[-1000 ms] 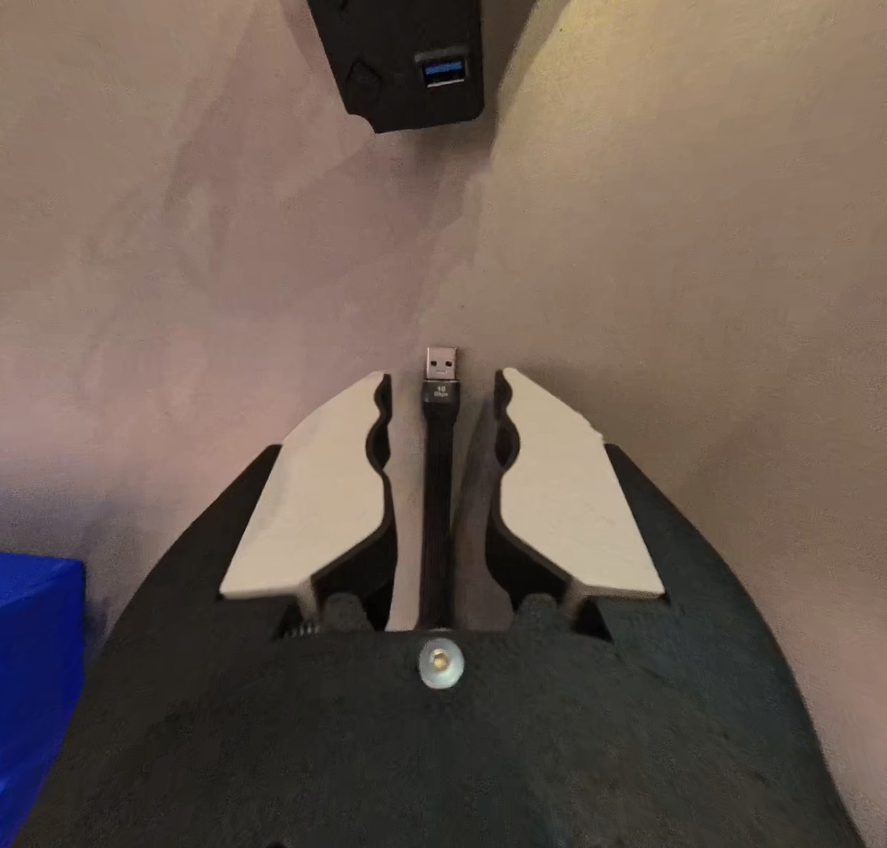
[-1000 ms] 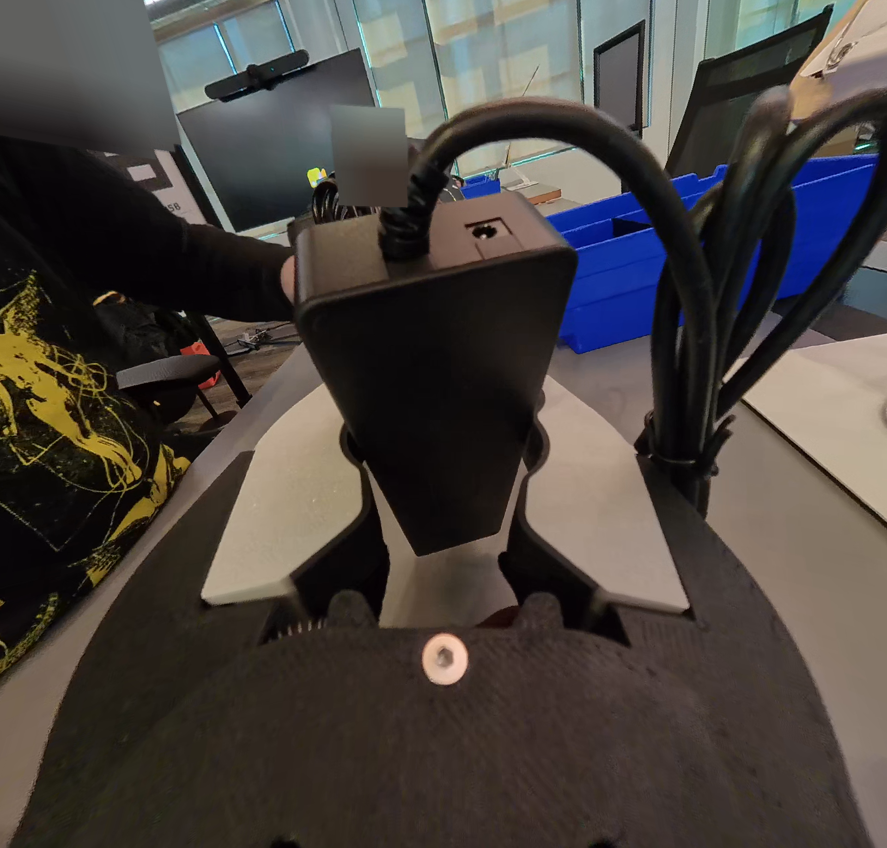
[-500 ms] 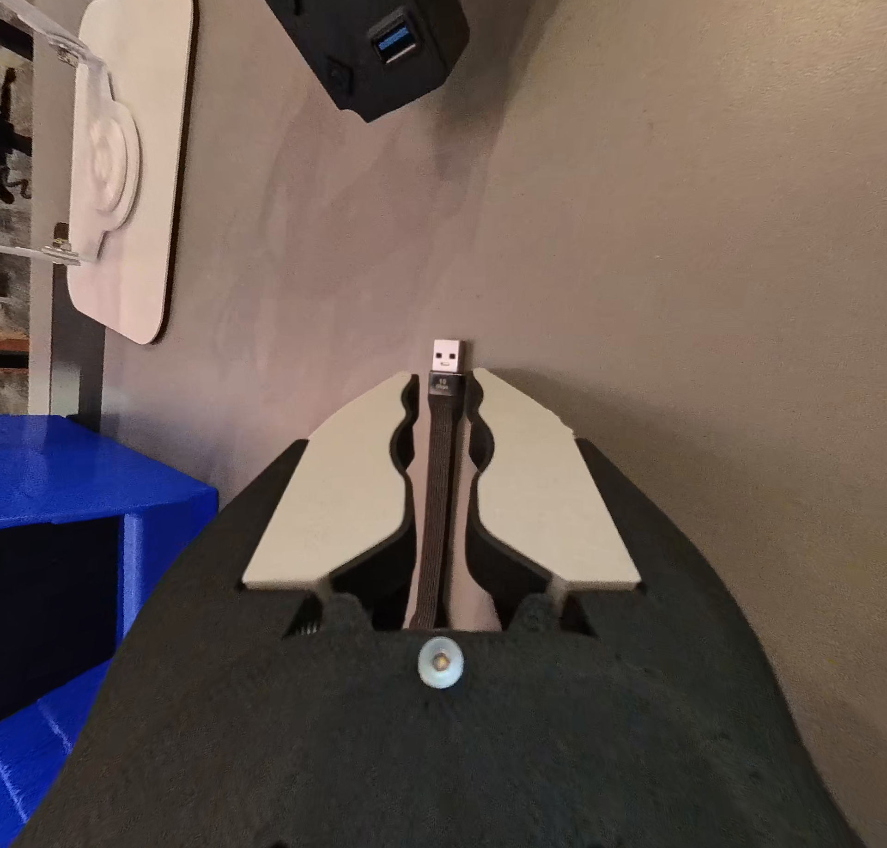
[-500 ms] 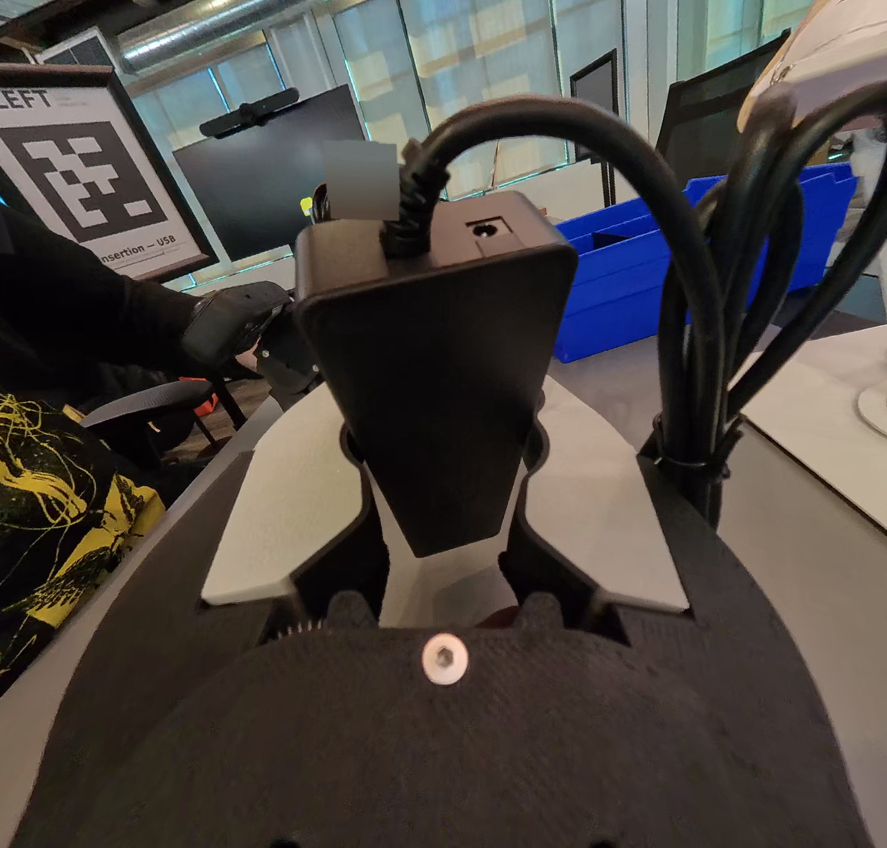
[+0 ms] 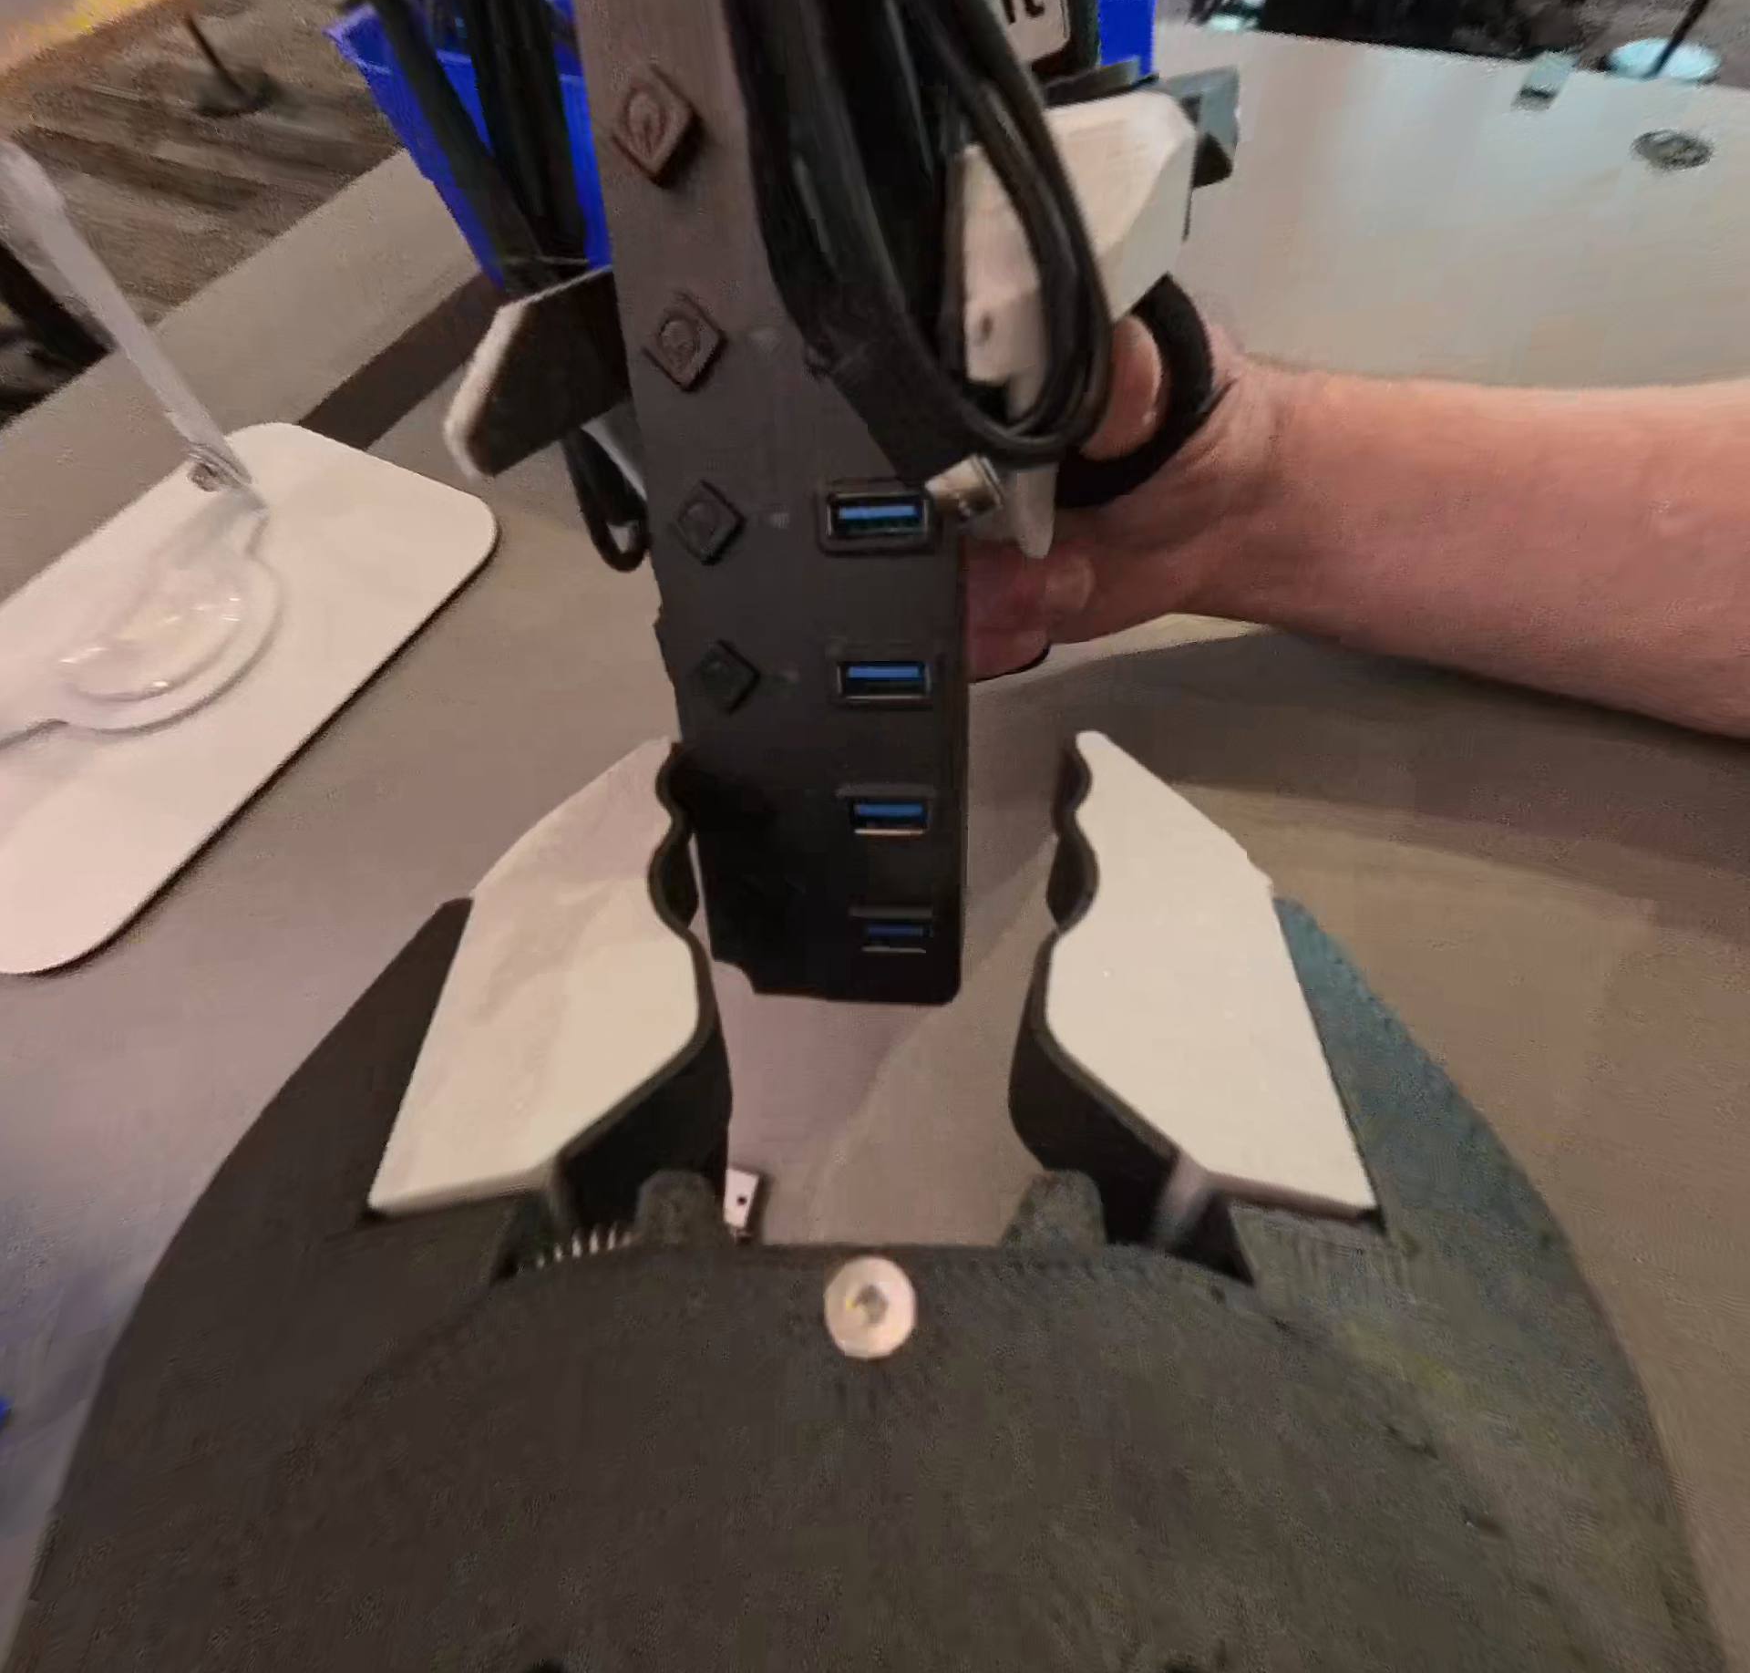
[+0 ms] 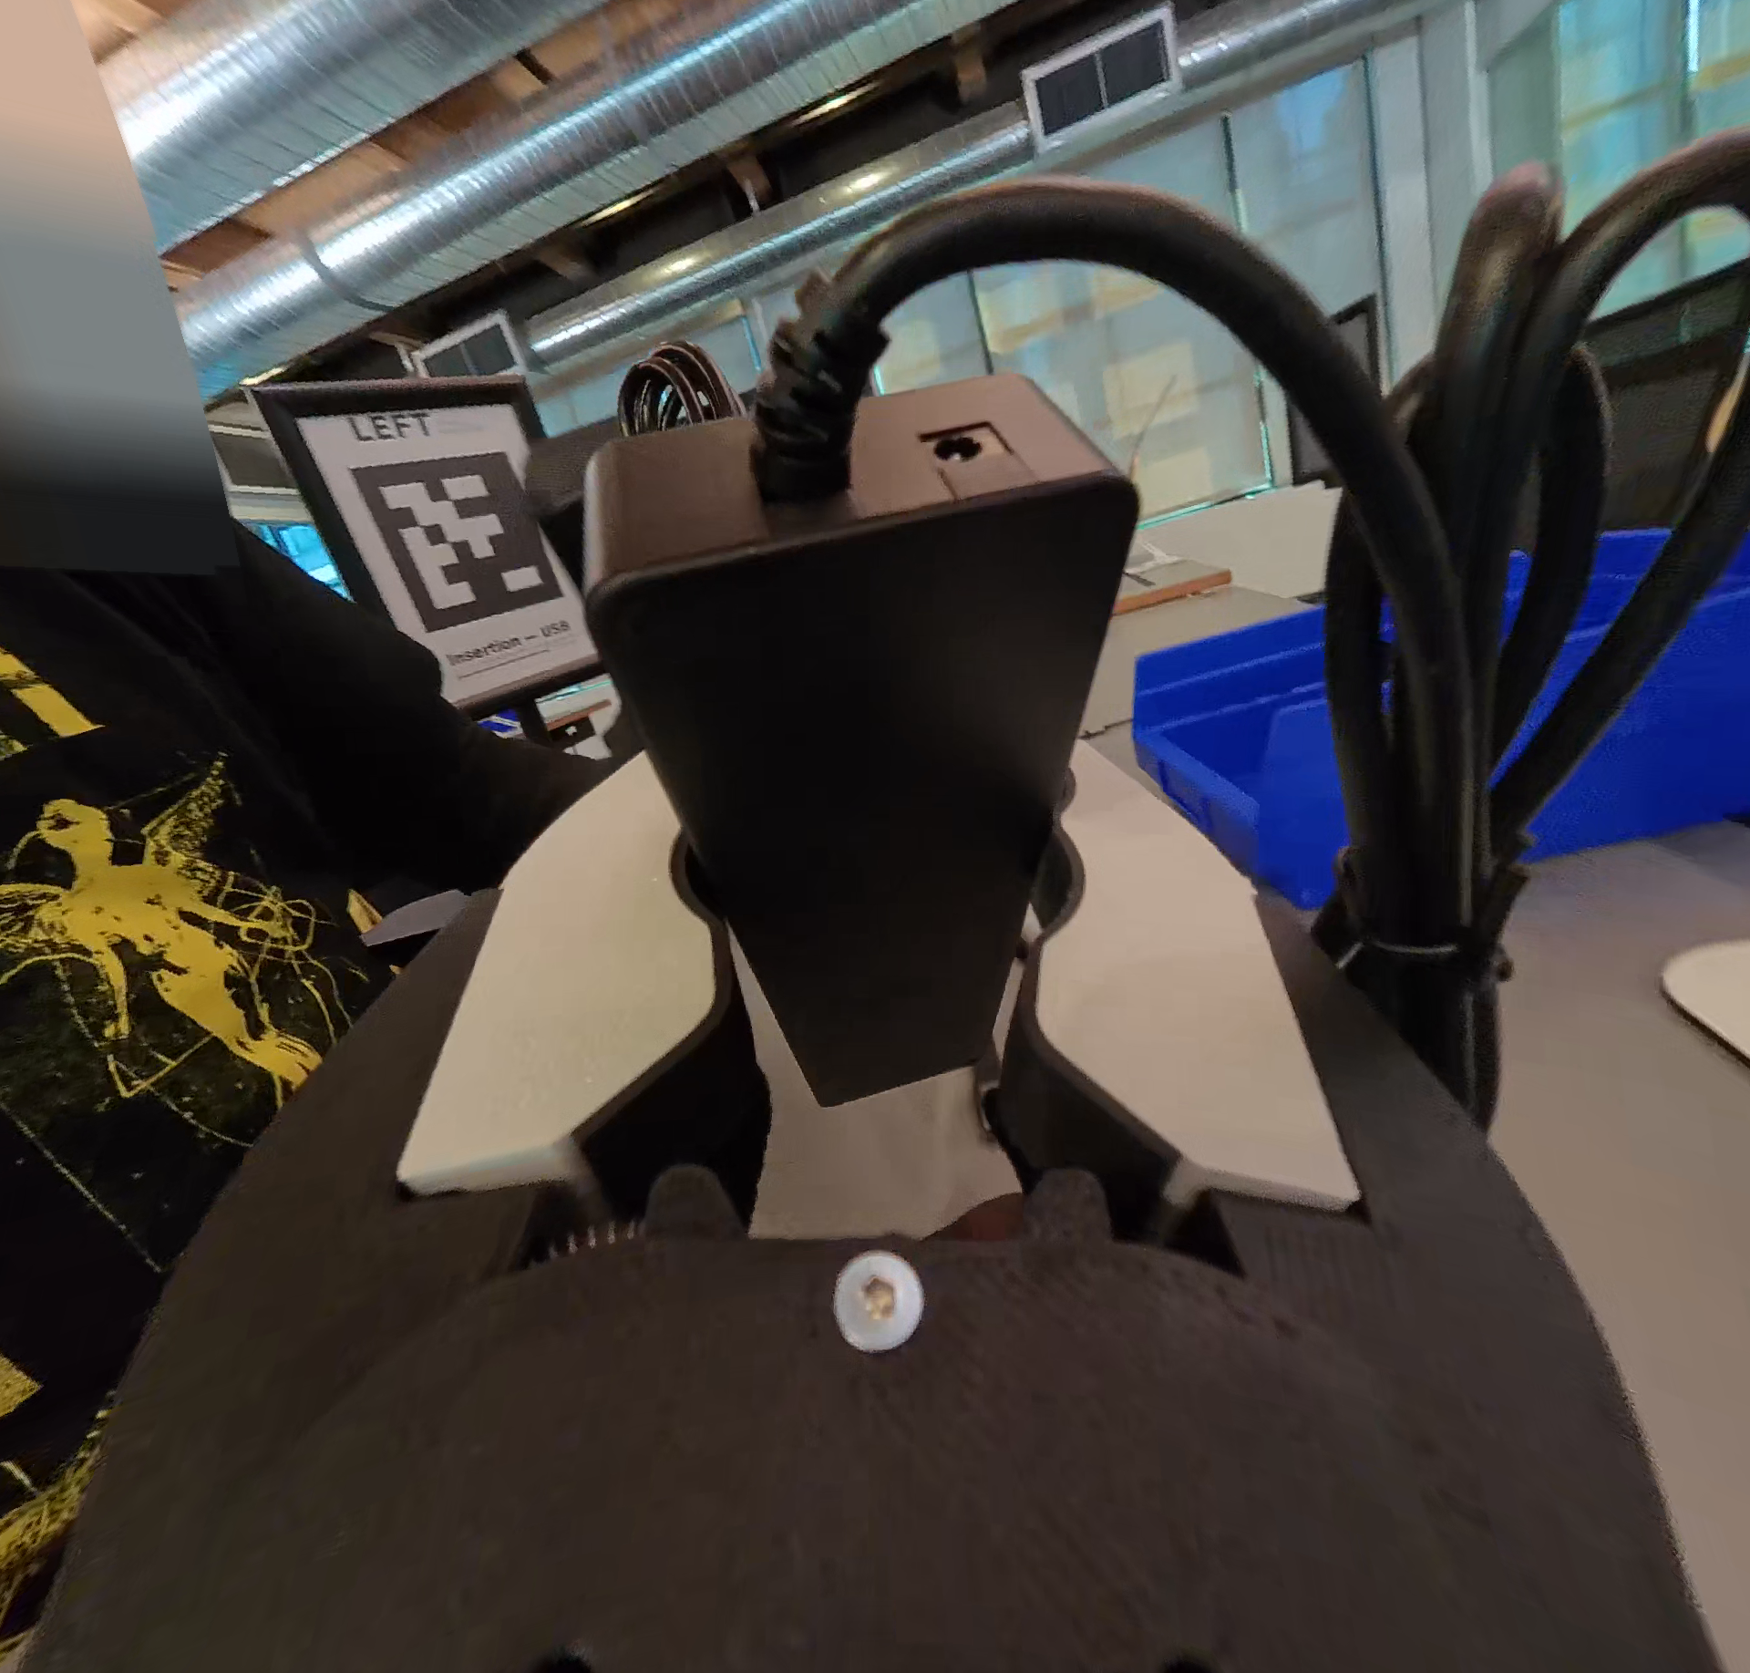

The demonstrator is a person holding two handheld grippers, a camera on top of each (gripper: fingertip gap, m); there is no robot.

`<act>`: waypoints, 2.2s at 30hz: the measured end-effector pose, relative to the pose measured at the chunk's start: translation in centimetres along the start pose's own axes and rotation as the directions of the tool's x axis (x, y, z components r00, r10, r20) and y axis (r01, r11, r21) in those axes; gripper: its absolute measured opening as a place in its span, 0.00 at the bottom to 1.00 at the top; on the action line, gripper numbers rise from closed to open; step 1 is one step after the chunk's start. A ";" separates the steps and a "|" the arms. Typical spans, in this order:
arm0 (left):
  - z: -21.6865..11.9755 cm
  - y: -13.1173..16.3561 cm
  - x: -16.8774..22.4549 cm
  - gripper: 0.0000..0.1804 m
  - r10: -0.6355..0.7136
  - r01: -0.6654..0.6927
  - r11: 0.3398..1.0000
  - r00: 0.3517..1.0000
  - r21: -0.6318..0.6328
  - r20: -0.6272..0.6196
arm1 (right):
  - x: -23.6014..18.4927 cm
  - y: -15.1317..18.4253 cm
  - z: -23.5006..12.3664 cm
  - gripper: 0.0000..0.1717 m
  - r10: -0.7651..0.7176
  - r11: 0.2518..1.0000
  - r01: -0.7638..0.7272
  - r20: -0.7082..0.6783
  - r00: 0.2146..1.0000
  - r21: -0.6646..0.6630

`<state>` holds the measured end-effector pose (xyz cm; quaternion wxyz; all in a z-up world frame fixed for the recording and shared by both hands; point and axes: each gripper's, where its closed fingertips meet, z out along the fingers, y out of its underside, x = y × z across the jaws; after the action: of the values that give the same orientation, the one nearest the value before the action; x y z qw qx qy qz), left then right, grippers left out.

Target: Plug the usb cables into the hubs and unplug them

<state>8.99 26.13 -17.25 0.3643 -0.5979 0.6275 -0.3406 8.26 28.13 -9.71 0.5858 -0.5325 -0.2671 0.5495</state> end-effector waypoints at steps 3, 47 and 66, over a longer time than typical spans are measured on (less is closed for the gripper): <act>0.4 0.0 0.4 0.30 -0.073 0.074 0.997 0.995 0.020 -0.065 | -1.0 -0.3 0.8 0.37 0.001 1.000 -0.001 0.035 0.999 0.015; -0.2 -6.2 4.1 0.30 -0.255 0.365 0.815 0.923 0.449 -0.288 | -3.7 -3.7 -1.0 0.36 0.196 0.968 -0.195 0.008 0.981 0.158; 0.5 -6.7 5.0 0.30 -0.183 0.239 0.885 0.967 0.400 -0.175 | -5.2 -2.5 -0.2 0.54 0.106 0.994 -0.106 -0.003 0.994 0.038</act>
<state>12.67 20.81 -11.93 0.4019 -0.5469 0.4940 -0.5434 8.06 23.67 -6.09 0.5665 -0.5362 -0.2264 0.5834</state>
